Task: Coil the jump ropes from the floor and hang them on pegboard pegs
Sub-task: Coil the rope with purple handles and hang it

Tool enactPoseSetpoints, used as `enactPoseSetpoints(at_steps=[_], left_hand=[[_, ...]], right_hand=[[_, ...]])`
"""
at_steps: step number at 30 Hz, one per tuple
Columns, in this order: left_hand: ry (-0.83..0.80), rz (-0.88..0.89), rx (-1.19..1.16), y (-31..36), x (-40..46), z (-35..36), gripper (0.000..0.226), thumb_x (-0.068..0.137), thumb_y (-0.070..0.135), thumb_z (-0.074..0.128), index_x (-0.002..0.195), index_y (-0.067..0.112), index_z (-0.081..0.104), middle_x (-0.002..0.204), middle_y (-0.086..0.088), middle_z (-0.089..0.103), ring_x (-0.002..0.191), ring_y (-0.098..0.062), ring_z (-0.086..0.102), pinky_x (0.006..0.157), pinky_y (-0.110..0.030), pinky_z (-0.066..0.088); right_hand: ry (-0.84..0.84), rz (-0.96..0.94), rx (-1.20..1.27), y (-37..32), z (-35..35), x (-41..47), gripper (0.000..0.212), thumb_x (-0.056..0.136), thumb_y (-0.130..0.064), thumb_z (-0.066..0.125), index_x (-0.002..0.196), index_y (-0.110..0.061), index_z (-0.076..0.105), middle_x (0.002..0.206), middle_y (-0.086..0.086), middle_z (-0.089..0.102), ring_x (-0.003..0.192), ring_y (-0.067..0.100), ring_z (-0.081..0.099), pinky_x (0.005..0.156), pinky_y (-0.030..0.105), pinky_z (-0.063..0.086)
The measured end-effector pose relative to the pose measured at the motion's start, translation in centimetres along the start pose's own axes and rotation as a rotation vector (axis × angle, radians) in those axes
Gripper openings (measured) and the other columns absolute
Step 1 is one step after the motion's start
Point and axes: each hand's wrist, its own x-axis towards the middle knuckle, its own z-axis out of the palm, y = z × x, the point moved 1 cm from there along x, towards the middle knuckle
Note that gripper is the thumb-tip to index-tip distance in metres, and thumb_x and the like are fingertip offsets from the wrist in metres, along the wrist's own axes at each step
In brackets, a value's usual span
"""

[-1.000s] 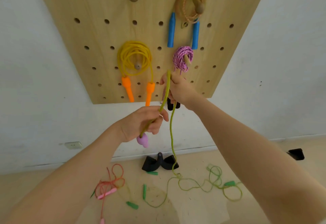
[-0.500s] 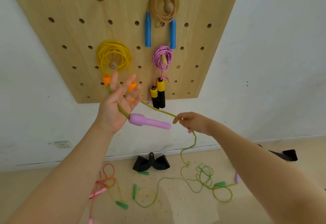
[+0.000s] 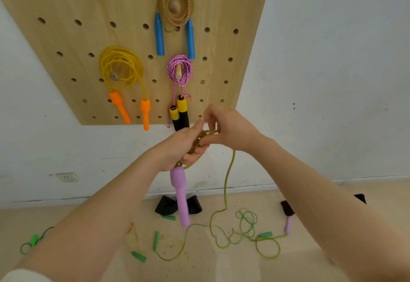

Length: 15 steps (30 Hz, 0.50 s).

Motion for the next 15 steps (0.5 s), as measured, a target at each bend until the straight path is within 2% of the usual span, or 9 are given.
enactPoseSetpoints(at_steps=[2, 3, 5, 6, 8, 10, 12, 14, 15], left_hand=[[-0.029, 0.048, 0.057, 0.6, -0.2, 0.9, 0.048, 0.099, 0.047, 0.023, 0.064, 0.016, 0.037, 0.052, 0.005, 0.03, 0.036, -0.007, 0.017, 0.036, -0.019, 0.013], [-0.029, 0.087, 0.067, 0.8, -0.2, 1.2, 0.048, 0.1, 0.043, 0.026, 0.062, 0.016, 0.036, 0.05, 0.006, 0.029, 0.037, -0.009, 0.018, 0.038, -0.02, 0.014], [0.004, 0.178, 0.085, 1.1, -0.4, 1.7, 0.049, 0.1, 0.037, 0.03, 0.057, 0.016, 0.037, 0.046, 0.007, 0.027, 0.038, -0.011, 0.024, 0.044, -0.022, 0.02], [0.031, 0.214, 0.077, 1.1, -0.6, 2.0, 0.05, 0.099, 0.037, 0.031, 0.055, 0.016, 0.037, 0.045, 0.006, 0.028, 0.038, -0.012, 0.028, 0.047, -0.023, 0.024], [0.051, 0.284, -0.045, 1.0, -0.9, 2.7, 0.052, 0.097, 0.04, 0.032, 0.052, 0.017, 0.04, 0.047, 0.005, 0.033, 0.043, -0.013, 0.039, 0.056, -0.025, 0.034], [0.006, 0.371, -0.234, 1.0, -1.0, 3.6, 0.053, 0.095, 0.043, 0.034, 0.049, 0.019, 0.042, 0.053, 0.004, 0.042, 0.055, -0.013, 0.05, 0.064, -0.026, 0.047], [-0.049, 0.413, -0.384, 1.5, -1.3, 4.1, 0.048, 0.089, 0.043, 0.036, 0.047, 0.022, 0.042, 0.053, 0.007, 0.041, 0.049, -0.009, 0.048, 0.053, -0.02, 0.046], [-0.117, 0.409, -0.527, 2.0, -2.0, 4.2, 0.045, 0.089, 0.044, 0.038, 0.05, 0.023, 0.049, 0.047, 0.01, 0.026, 0.033, -0.004, 0.026, 0.034, -0.013, 0.028], [-0.153, 0.414, -0.598, 2.1, -2.3, 3.9, 0.044, 0.091, 0.043, 0.041, 0.055, 0.023, 0.057, 0.046, 0.01, 0.018, 0.031, -0.003, 0.016, 0.031, -0.012, 0.021]], right_hand=[[0.042, -0.062, 0.035, 0.6, -0.7, -0.5, 0.053, 0.071, -0.034, 0.077, 0.115, -0.015, 0.053, 0.101, -0.007, 0.053, 0.067, -0.005, 0.048, 0.061, 0.013, 0.038], [0.029, -0.085, 0.045, 0.6, -1.0, -0.7, 0.049, 0.073, -0.034, 0.076, 0.114, -0.014, 0.058, 0.101, -0.004, 0.057, 0.066, -0.003, 0.047, 0.061, 0.012, 0.038], [-0.037, -0.081, 0.099, 0.6, -1.8, -1.3, 0.026, 0.077, -0.033, 0.072, 0.091, -0.012, 0.067, 0.076, 0.003, 0.065, 0.057, 0.007, 0.049, 0.06, 0.025, 0.043], [-0.06, -0.064, 0.138, 0.7, -2.1, -1.4, 0.022, 0.079, -0.032, 0.07, 0.077, -0.01, 0.064, 0.06, 0.001, 0.061, 0.051, 0.008, 0.048, 0.055, 0.026, 0.041], [-0.079, -0.051, 0.226, 0.5, -2.7, -1.8, 0.031, 0.082, -0.028, 0.067, 0.063, -0.007, 0.056, 0.044, -0.01, 0.049, 0.041, 0.005, 0.04, 0.046, 0.019, 0.033], [-0.087, -0.035, 0.441, 0.1, -3.1, -2.2, 0.033, 0.086, -0.019, 0.063, 0.058, -0.007, 0.053, 0.041, -0.014, 0.052, 0.037, 0.002, 0.038, 0.042, 0.014, 0.028], [-0.06, -0.025, 0.659, 0.1, -3.4, -2.5, 0.034, 0.091, -0.013, 0.057, 0.057, -0.01, 0.054, 0.041, -0.014, 0.052, 0.036, 0.0, 0.035, 0.041, 0.011, 0.026], [-0.023, -0.016, 0.753, 0.5, -3.5, -2.7, 0.032, 0.091, -0.024, 0.052, 0.062, -0.011, 0.055, 0.04, -0.013, 0.046, 0.041, 0.0, 0.034, 0.046, 0.012, 0.028], [-0.043, -0.005, 0.795, 1.0, -3.6, -2.8, 0.031, 0.089, -0.031, 0.047, 0.066, -0.011, 0.056, 0.044, -0.011, 0.047, 0.045, 0.002, 0.038, 0.049, 0.014, 0.031]])
